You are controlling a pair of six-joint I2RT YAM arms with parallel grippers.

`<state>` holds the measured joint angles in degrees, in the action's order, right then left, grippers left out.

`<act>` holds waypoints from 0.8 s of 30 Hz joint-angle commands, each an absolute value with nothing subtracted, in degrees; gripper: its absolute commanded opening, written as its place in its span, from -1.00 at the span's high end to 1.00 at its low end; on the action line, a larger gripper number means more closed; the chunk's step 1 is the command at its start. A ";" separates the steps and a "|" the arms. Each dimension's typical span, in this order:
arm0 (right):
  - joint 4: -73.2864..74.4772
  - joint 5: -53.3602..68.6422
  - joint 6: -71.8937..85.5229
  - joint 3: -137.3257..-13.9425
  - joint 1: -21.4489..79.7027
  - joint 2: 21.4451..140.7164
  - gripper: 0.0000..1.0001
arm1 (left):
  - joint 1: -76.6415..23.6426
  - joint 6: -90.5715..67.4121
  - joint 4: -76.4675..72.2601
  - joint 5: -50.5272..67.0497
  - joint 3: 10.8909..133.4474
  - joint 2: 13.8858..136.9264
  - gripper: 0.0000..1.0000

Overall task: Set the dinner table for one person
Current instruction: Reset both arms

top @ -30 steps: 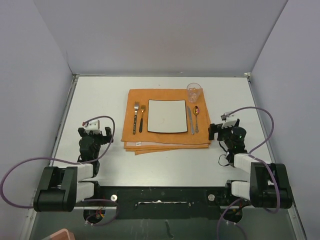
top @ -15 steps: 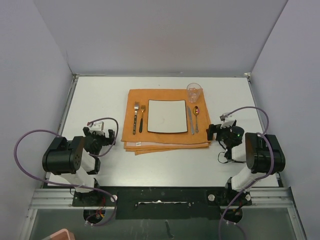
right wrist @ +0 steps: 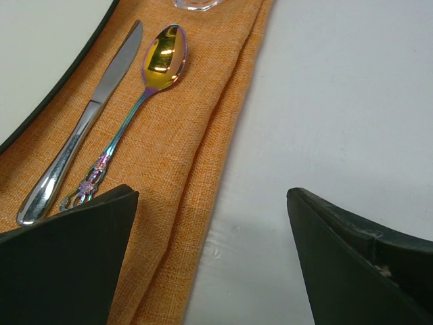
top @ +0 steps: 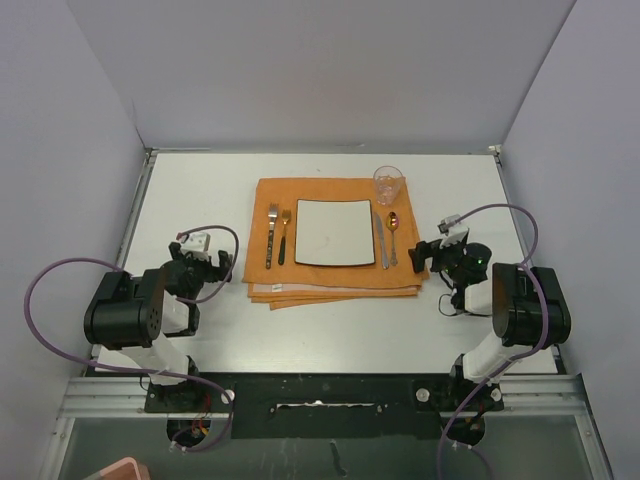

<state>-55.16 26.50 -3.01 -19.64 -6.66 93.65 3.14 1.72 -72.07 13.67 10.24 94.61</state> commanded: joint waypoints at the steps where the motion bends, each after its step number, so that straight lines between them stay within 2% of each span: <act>1: -57.61 20.24 -2.04 -20.07 -5.96 93.41 -0.96 | 3.60 1.76 -70.07 14.75 12.79 92.34 -0.95; 14: -51.86 9.88 -3.65 -22.66 -1.12 93.14 -0.96 | 3.60 -0.09 -64.22 10.22 15.82 92.02 -0.95; 24: -51.77 9.78 -3.69 -22.72 -0.97 93.17 -0.96 | 3.60 -1.64 -62.78 7.26 16.54 91.98 -0.95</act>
<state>-49.71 11.33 -2.79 -21.17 -1.13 93.65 3.18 0.14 -62.24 9.98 14.85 94.56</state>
